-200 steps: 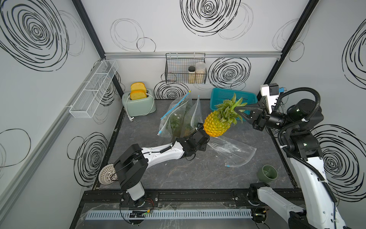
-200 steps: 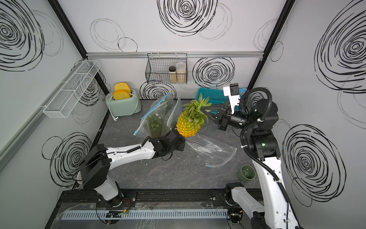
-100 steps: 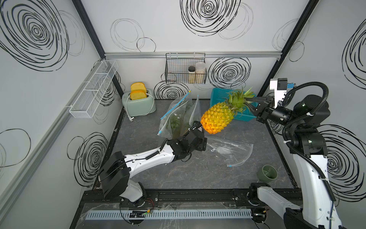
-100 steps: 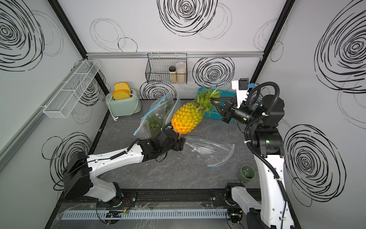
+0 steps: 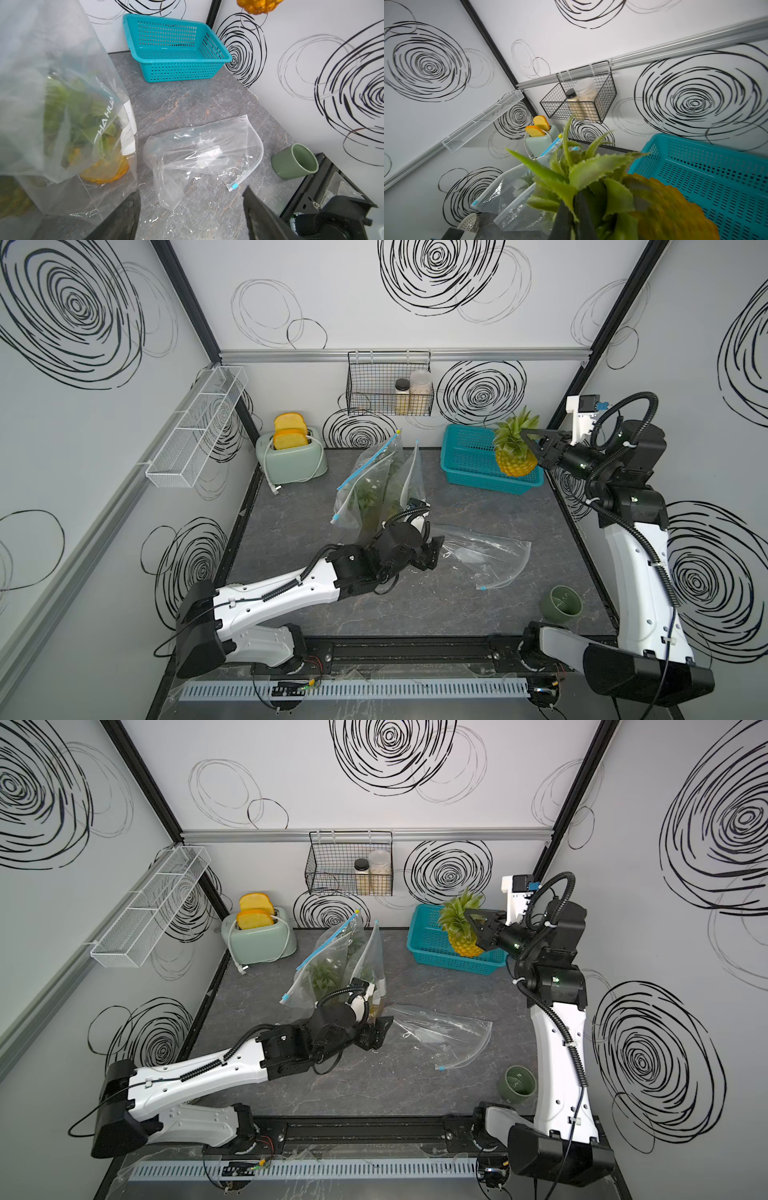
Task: Open the zip-top bag and take out the pineapple
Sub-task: Place the zipper food storage bag at the center of the board, then place the pineapple in the basket.
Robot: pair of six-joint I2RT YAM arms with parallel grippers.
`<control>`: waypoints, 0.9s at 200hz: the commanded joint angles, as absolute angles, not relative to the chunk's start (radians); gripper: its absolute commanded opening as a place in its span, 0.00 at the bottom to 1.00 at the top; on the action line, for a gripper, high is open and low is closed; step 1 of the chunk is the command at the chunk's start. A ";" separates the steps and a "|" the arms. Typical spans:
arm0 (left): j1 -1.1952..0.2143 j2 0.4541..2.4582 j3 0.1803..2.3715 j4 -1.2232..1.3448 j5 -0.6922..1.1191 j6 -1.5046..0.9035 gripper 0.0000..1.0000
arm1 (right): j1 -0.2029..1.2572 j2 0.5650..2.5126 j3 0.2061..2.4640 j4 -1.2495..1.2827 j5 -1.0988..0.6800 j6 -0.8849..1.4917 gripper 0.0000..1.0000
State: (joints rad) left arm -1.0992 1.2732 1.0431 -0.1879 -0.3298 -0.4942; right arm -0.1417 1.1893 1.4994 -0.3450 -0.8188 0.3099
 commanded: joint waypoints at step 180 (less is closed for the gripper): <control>-1.072 1.115 0.959 -0.146 -0.173 -0.292 0.83 | 0.027 1.515 1.596 -0.147 -0.585 0.194 0.00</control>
